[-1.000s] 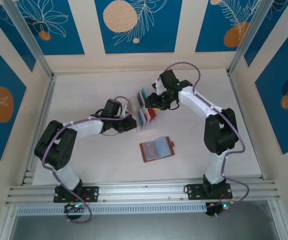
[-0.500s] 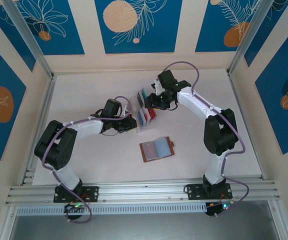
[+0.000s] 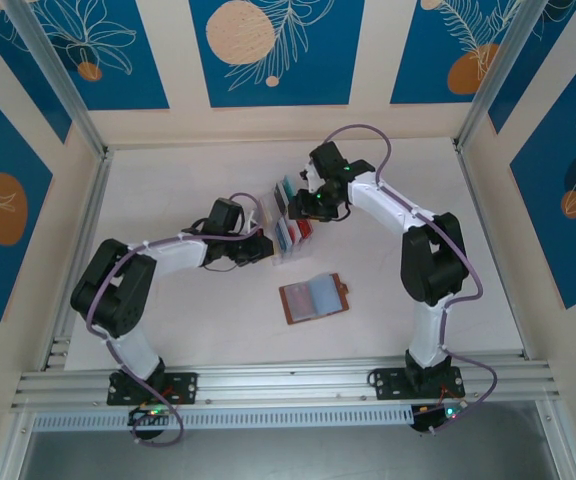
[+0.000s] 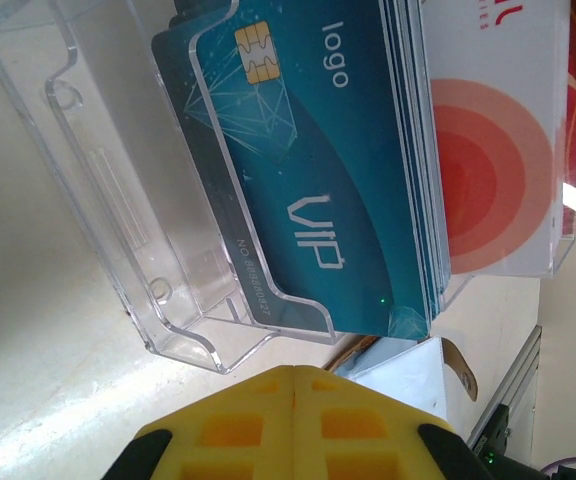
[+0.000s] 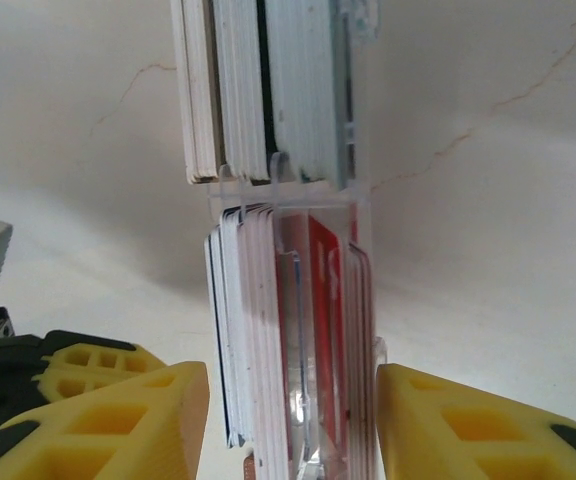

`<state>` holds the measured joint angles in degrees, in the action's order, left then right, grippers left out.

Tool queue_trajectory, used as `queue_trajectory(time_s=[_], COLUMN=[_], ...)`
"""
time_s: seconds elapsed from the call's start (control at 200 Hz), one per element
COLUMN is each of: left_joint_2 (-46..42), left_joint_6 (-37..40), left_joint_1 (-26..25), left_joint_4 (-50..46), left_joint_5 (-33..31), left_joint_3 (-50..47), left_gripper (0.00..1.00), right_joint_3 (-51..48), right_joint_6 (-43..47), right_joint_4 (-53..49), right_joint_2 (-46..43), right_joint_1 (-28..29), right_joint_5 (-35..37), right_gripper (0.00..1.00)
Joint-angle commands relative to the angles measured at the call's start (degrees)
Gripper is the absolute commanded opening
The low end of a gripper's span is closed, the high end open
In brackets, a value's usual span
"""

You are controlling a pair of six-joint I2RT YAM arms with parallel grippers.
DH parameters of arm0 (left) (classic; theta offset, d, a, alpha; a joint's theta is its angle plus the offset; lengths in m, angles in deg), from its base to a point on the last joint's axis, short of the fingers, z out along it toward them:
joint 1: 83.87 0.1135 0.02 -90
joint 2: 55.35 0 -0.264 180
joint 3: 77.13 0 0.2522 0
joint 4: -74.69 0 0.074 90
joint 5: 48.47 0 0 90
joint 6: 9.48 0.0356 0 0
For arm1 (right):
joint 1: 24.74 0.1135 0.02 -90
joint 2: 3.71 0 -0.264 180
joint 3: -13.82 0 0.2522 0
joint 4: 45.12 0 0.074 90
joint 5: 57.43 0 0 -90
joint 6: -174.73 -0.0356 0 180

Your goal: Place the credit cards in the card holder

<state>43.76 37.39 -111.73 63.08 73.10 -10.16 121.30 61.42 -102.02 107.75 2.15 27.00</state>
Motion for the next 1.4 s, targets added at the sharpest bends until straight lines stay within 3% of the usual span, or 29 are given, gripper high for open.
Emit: queue_trajectory(time_s=[0.0,0.46,0.975,1.395], left_joint_2=[1.24,3.59,3.55,3.91], left_joint_6=[-0.24,-0.59,-0.99,-1.17], left_joint_1=[0.7,0.75,0.7,0.71], left_joint_4=[1.76,3.11,3.83,4.6], left_joint_5=[1.82,2.07,2.17,2.27], left_joint_3=[0.14,0.18,-0.3,-0.92], left_gripper=[0.05,0.05,0.04,0.04], right_joint_3=[1.09,1.55,3.83,3.22], right_joint_6=[0.55,0.41,0.72,0.23], right_joint_4=[-1.14,-1.22,-2.72,-2.86], right_joint_2=[-1.64,-2.4,2.11,-0.6], right_joint_1=[0.47,1.36,1.01,0.18], right_joint_5=[-1.47,-4.06,-7.07,-6.88], right_gripper=[0.47,0.41,0.45,0.35])
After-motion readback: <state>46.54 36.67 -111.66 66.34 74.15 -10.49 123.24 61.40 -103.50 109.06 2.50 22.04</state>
